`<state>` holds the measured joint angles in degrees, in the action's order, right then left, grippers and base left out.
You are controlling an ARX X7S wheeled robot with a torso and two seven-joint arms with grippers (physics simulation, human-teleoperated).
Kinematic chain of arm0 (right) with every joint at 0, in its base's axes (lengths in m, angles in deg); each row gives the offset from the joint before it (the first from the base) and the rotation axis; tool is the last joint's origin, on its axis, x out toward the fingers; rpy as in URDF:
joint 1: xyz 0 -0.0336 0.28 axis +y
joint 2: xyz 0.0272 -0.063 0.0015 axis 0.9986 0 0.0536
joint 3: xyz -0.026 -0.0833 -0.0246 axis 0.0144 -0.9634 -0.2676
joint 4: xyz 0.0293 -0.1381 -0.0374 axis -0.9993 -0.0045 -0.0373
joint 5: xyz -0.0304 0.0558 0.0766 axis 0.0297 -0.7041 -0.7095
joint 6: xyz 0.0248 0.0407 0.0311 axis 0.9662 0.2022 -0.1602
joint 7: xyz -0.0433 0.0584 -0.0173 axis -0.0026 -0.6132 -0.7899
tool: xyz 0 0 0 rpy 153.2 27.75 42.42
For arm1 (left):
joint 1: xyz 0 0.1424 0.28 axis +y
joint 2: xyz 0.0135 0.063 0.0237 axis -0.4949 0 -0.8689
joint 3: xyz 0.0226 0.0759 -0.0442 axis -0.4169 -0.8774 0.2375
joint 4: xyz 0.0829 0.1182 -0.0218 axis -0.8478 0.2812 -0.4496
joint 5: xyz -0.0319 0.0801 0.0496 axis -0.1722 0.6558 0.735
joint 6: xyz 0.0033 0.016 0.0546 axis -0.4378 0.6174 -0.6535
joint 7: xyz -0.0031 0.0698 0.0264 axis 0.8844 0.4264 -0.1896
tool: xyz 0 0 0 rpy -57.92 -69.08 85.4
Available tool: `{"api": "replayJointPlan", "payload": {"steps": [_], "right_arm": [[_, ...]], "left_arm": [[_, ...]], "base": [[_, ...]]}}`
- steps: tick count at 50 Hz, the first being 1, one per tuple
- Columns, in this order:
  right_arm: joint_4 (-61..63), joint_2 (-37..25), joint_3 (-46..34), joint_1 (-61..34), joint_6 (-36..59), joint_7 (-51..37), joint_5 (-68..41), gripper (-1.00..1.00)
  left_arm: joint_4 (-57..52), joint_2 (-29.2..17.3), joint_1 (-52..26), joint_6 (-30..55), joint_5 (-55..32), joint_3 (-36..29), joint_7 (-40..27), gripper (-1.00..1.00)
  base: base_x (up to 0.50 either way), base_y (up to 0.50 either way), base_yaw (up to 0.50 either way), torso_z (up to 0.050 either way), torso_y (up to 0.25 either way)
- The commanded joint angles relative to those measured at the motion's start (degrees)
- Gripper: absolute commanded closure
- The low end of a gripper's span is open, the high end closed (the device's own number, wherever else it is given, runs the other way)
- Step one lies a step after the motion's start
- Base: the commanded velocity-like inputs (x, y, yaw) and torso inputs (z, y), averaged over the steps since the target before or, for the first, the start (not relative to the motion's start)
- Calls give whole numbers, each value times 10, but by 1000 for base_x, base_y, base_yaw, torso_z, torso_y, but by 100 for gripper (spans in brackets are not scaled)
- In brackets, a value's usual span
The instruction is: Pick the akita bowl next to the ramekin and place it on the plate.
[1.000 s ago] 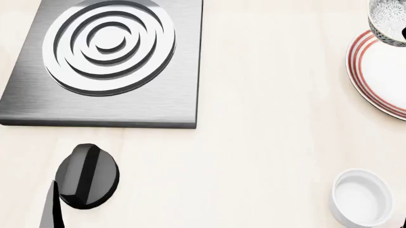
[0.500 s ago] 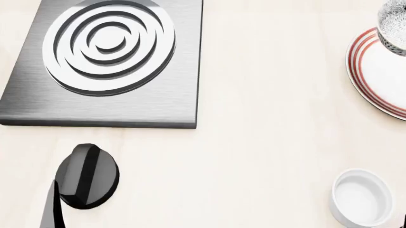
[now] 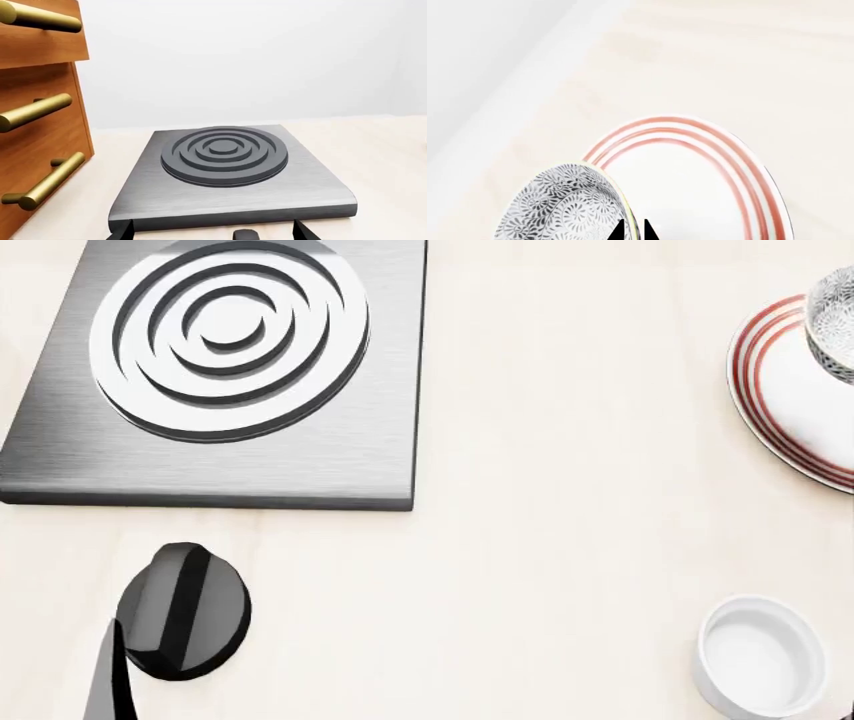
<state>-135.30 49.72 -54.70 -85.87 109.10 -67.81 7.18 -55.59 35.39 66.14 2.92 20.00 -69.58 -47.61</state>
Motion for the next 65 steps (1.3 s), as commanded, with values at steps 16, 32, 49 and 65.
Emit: {"api": "replayJointPlan", "payload": {"steps": [16, 32, 49, 65], "right_arm": [[1, -2, 61, 15, -3, 10, 62, 100], [0, 1, 70, 18, -7, 16, 78, 100], [0, 3, 74, 24, -12, 13, 86, 100], [0, 9, 73, 28, -15, 11, 89, 100]], "left_arm": [[5, -1, 0, -5, 2, -5, -2, -100], [9, -2, -2, -7, 4, -8, -3, -100], [17, -2, -3, -11, 11, -13, -4, -100], [15, -4, -3, -10, 8, -13, -6, -100]], "base": [[0, 0, 0, 0, 0], [0, 0, 0, 0, 1], [0, 0, 0, 0, 0], [0, 0, 0, 0, 1]]}}
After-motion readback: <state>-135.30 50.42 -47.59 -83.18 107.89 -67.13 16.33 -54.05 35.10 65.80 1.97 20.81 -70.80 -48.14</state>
